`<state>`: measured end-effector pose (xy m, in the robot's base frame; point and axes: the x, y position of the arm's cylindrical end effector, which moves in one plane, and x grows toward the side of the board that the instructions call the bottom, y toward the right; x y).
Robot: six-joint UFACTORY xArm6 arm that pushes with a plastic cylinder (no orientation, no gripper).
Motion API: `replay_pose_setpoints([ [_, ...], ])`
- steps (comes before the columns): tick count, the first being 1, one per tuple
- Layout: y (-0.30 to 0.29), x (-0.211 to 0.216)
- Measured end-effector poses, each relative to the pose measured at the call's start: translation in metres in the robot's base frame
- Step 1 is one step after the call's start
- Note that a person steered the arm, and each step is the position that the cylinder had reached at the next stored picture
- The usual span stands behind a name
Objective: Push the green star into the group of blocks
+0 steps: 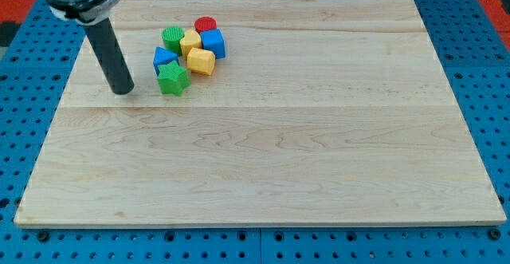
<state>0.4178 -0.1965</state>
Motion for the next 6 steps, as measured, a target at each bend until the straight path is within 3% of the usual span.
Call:
replay_pose_setpoints([
  [3, 0.054, 0.025],
  [6, 0.077, -0.004],
])
